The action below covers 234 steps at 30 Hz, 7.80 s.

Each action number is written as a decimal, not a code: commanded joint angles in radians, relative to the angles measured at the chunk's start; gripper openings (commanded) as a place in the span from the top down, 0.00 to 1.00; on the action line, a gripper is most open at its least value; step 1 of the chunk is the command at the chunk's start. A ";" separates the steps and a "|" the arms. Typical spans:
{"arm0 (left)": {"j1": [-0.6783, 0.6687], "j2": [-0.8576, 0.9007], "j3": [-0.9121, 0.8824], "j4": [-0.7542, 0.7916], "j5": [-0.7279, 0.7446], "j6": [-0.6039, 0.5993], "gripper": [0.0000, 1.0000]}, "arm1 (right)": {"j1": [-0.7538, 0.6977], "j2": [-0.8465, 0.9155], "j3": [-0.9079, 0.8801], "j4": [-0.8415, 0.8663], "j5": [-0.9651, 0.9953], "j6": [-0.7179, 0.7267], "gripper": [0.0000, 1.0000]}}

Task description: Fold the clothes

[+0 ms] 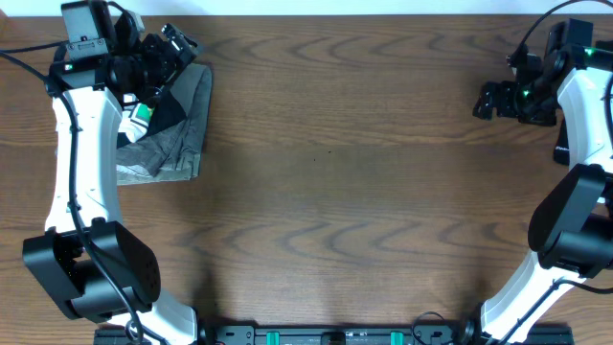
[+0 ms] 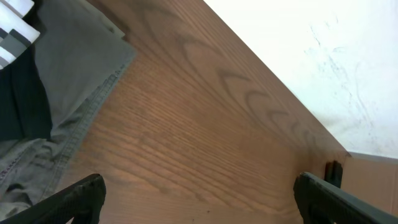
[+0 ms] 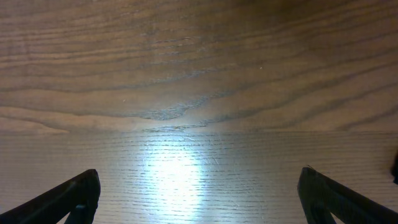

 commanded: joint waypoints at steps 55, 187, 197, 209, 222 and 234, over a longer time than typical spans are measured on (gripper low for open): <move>0.000 0.004 -0.001 -0.003 -0.009 0.011 0.02 | 0.270 -1.078 -0.029 -0.035 0.011 -0.066 0.01; -0.122 -0.932 -0.180 -0.010 -0.020 0.029 0.02 | 0.323 -2.018 -1.753 1.021 0.101 0.134 0.01; -0.122 -1.135 -0.518 -0.005 -0.021 0.029 0.02 | 0.323 -2.018 -1.753 1.021 0.101 0.134 0.01; -0.122 -1.321 -1.003 0.234 -0.148 0.029 0.02 | 0.323 -2.018 -1.753 1.021 0.101 0.134 0.01; -0.122 -1.534 -1.428 0.697 -0.326 0.029 0.02 | 0.323 -2.018 -1.753 1.021 0.101 0.134 0.01; -0.144 -1.666 -1.596 0.770 -0.501 0.030 0.02 | 0.323 -2.018 -1.753 1.021 0.101 0.134 0.01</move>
